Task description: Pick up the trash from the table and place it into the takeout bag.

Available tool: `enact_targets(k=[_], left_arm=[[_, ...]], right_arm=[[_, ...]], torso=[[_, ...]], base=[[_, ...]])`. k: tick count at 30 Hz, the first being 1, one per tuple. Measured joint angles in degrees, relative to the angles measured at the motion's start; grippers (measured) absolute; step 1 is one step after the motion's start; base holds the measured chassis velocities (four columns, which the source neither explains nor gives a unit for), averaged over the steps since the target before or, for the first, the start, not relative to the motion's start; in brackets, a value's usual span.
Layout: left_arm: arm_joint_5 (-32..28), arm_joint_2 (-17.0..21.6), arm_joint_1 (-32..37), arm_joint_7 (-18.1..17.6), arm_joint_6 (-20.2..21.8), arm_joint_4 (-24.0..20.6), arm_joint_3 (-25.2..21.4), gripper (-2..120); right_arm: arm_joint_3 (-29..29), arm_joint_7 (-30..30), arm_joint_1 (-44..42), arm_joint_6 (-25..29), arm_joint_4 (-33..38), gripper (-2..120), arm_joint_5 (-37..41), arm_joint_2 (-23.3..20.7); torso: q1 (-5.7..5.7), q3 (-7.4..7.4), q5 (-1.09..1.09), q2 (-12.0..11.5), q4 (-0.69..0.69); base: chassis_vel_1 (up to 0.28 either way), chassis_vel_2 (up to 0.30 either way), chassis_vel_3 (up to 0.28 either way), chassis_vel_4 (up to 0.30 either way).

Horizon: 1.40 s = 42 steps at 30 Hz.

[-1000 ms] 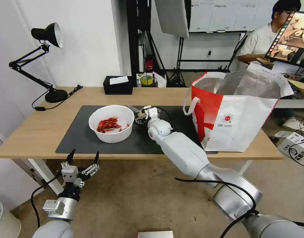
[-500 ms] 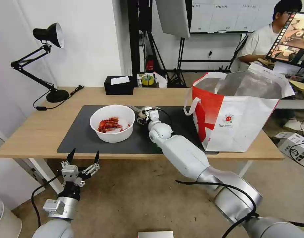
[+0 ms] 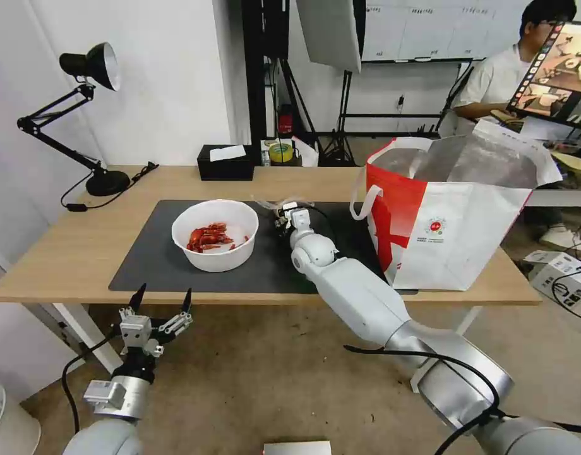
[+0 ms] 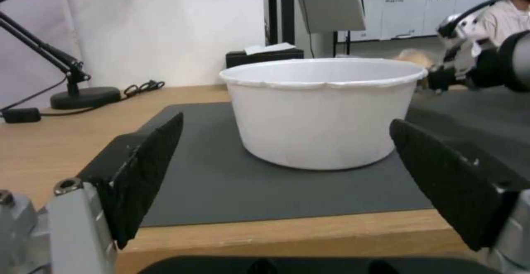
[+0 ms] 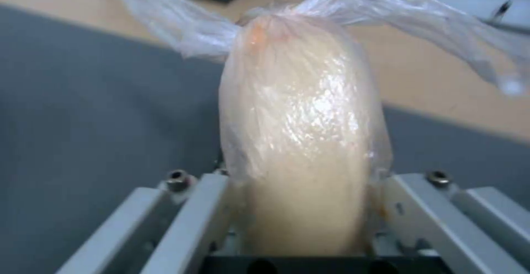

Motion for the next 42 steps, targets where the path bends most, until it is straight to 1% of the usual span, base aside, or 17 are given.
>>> enact_targets(k=[4, 8, 11, 14, 16, 17, 22, 25, 28, 31, 32, 33, 34, 35, 36, 38, 42], left_arm=[[-0.1, -0.2, 0.3, 0.0, 0.1, -0.4, 0.0, 100], [-0.2, -0.3, 0.8, -0.1, 0.1, -0.6, -0.2, 100], [-0.2, -0.3, 1.1, -0.1, 0.1, -0.8, -0.3, 100], [-0.2, -0.3, 1.1, -0.1, 0.1, -0.8, -0.3, 100], [-0.1, -0.5, 1.4, -0.1, 0.1, -1.0, -0.4, 100], [-0.1, -0.5, 1.4, -0.1, 0.1, -1.0, -0.4, 100], [0.1, -1.0, 1.9, -0.2, 0.1, -1.0, -0.5, 100], [0.2, -1.2, 2.2, -0.2, 0.1, -1.0, -0.4, 100], [0.2, -1.2, 2.3, -0.1, 0.1, -1.1, -0.4, 100], [0.2, -1.1, 2.3, -0.1, 0.1, -1.3, -0.5, 100], [0.2, -1.0, 2.3, -0.1, 0.1, -1.5, -0.6, 100], [0.2, -1.0, 2.3, -0.1, 0.1, -1.5, -0.6, 100], [0.2, -0.7, 2.3, -0.2, 0.1, -1.9, -1.0, 100], [0.3, -0.8, 2.6, -0.2, 0.2, -2.2, -1.1, 100], [0.3, -0.8, 2.6, -0.2, 0.2, -2.2, -1.1, 100], [0.4, -0.9, 2.5, -0.2, 0.2, -2.4, -0.9, 100], [0.4, -0.9, 2.5, -0.2, 0.2, -2.5, -0.8, 100]], right_arm=[[-0.7, 4.3, -1.0, -0.5, 7.1, 10, -2.4, -2.9], [-1.1, 7.9, -2.6, 0.0, 13.8, 10, -4.7, -5.7], [-1.1, 8.5, -3.6, 1.7, 17.3, 10, -6.6, -7.3], [-1.1, 8.5, -3.7, 2.0, 17.6, 10, -6.9, -7.4], [-0.8, 8.5, -5.5, 6.7, 22.5, 9, -10.3, -9.9], [-0.8, 8.5, -5.5, 6.7, 22.5, 9, -10.3, -9.9], [2.5, 9.0, -8.7, 14.4, 28.3, 9, -16.9, -12.0], [5.1, 9.7, -10.6, 16.9, 31.0, 9, -19.5, -12.4], [7.2, 11.2, -11.7, 17.3, 33.3, 8, -21.9, -13.1], [9.5, 13.2, -12.6, 16.2, 35.4, 8, -24.1, -13.9], [11.2, 15.4, -13.2, 13.3, 37.4, 8, -25.1, -14.5], [11.2, 15.4, -13.2, 13.3, 37.4, 8, -25.1, -14.5], [13.7, 19.4, -13.8, 7.8, 41.1, 8, -24.5, -15.4], [16.8, 23.9, -14.4, 1.3, 45.5, 8, -20.8, -17.4], [16.8, 23.9, -14.4, 1.3, 45.5, 8, -20.8, -17.4], [19.6, 27.9, -13.7, -2.6, 47.1, 8, -12.0, -21.0], [20.3, 29.4, -13.3, -3.6, 46.5, 8, -7.1, -22.5]], torso=[[0.00, -0.01, 0.01, 0.0, -0.01], [0.00, -0.01, 0.01, 0.0, -0.01], [0.00, -0.01, 0.01, 0.0, 0.00], [0.00, -0.01, 0.01, 0.0, 0.00], [0.00, -0.01, 0.01, 0.0, 0.00], [0.00, -0.01, 0.01, 0.0, 0.00], [0.00, -0.01, 0.02, 0.0, 0.00], [-0.01, -0.01, 0.01, 0.0, 0.00], [-0.01, -0.01, 0.01, 0.0, 0.01], [-0.01, -0.01, 0.01, 0.0, 0.01], [-0.01, -0.01, 0.02, 0.0, 0.00], [-0.01, -0.01, 0.02, 0.0, 0.00], [-0.01, -0.01, 0.03, 0.0, -0.01], [-0.01, -0.02, 0.02, 0.0, 0.00], [-0.01, -0.02, 0.02, 0.0, 0.00], [-0.01, -0.01, 0.02, 0.0, -0.01], [-0.01, -0.01, 0.01, 0.0, 0.00]], base=[[0.000, 0.000, 0.000, 0.000], [0.000, 0.000, 0.000, 0.000], [0.000, 0.000, 0.000, 0.000], [0.000, 0.000, 0.000, 0.000], [0.000, 0.000, 0.000, 0.000], [0.000, 0.000, 0.000, 0.000], [0.000, 0.000, 0.000, 0.000], [0.000, 0.000, 0.000, 0.000], [0.000, 0.000, 0.000, 0.000], [0.000, 0.000, 0.000, 0.000], [0.000, 0.000, 0.000, 0.000], [0.000, 0.000, 0.000, 0.000], [0.000, 0.000, 0.000, 0.000], [0.000, 0.000, 0.000, 0.000], [0.000, 0.000, 0.000, 0.000], [0.000, 0.000, 0.000, 0.000], [0.000, 0.000, 0.000, 0.000]])
